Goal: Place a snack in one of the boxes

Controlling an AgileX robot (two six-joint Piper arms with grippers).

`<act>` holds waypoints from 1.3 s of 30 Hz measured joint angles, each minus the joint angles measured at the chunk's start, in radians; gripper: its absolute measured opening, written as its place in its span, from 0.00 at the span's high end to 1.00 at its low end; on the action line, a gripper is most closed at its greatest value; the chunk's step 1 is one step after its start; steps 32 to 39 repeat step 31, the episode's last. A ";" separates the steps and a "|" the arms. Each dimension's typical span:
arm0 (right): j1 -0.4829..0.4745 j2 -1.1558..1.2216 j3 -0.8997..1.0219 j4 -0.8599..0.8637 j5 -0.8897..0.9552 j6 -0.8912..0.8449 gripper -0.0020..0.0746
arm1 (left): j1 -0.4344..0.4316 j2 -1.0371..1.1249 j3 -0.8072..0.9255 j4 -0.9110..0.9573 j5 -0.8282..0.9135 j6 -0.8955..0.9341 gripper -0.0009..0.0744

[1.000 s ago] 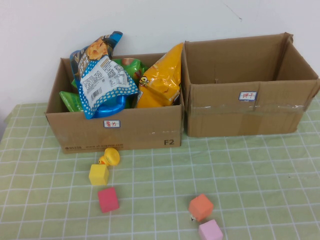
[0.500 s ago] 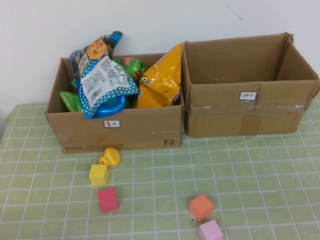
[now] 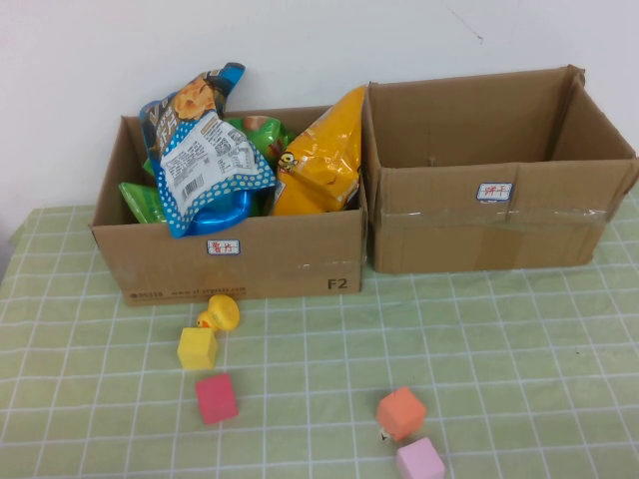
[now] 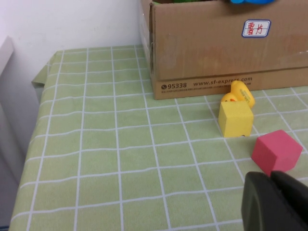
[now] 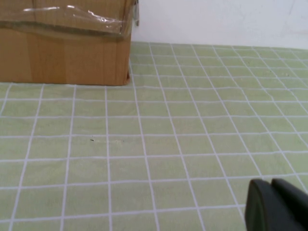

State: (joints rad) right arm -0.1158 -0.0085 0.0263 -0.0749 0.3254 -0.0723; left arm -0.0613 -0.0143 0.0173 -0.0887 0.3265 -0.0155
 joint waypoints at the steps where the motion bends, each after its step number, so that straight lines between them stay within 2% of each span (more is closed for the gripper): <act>1: 0.000 -0.001 0.000 0.000 0.003 0.004 0.98 | 0.000 0.000 0.000 0.000 0.000 0.000 0.99; 16: 0.000 -0.005 -0.007 0.000 0.036 0.023 0.98 | 0.000 0.000 0.000 0.000 0.000 0.000 0.99; 24: 0.110 -0.005 -0.007 -0.002 0.036 0.022 0.98 | 0.000 0.000 0.000 0.000 0.000 0.000 0.99; 39: 0.115 -0.005 -0.007 -0.002 0.036 0.022 0.98 | 0.000 0.000 0.000 0.000 0.000 0.000 0.99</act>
